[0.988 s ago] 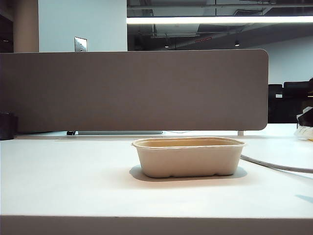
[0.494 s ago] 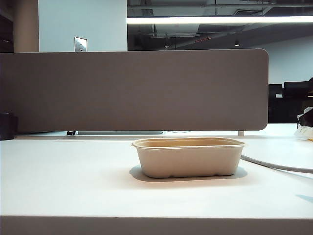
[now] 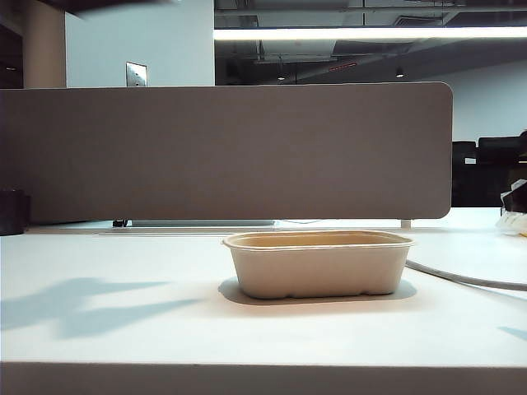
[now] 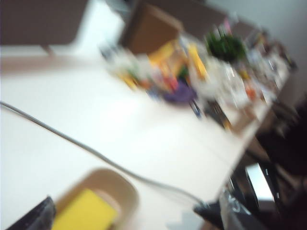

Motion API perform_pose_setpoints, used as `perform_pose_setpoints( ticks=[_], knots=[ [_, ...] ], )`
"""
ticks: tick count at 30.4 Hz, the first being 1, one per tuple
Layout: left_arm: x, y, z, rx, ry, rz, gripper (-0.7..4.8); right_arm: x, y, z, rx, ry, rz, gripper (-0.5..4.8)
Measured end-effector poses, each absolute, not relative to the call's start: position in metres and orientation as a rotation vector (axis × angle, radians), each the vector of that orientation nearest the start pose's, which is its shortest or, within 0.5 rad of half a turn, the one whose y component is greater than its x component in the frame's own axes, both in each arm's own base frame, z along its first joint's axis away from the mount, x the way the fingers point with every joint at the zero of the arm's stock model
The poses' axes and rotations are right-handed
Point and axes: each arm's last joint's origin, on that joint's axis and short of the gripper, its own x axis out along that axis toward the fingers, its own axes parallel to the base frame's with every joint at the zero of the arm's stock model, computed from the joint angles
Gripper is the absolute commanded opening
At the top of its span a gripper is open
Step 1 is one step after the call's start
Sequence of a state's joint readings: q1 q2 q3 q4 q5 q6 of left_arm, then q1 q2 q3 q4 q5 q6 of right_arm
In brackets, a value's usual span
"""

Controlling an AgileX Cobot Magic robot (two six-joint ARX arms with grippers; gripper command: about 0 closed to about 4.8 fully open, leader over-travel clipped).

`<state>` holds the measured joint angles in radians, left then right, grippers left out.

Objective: Take out the cleaning sponge from the paper lunch box and place it on the table.

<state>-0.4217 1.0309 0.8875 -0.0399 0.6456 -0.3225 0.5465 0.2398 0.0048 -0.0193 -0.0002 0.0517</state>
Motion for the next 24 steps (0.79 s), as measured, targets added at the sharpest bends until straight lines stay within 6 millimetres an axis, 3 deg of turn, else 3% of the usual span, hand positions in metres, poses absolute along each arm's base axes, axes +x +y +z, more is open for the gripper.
perform_pose_setpoints(
  ticks=[6,12,16,24],
  knots=[
    [0.228,-0.186,0.32,-0.022,0.48,-0.989,4.75,0.094,0.057,0.143,-0.019,0.261,0.534,-0.05],
    [0.236,-0.245,0.277,0.374,0.643,-0.834,4.33,0.094,0.057,0.143,-0.019,0.261,0.534,-0.05],
    [0.248,-0.258,0.254,0.464,0.743,-0.753,4.34,0.094,0.057,0.143,-0.019,0.261,0.533,-0.05],
    [0.258,-0.267,0.229,0.448,0.82,-0.74,4.35,0.094,0.056,0.143,-0.018,0.261,0.527,-0.05]
  ],
)
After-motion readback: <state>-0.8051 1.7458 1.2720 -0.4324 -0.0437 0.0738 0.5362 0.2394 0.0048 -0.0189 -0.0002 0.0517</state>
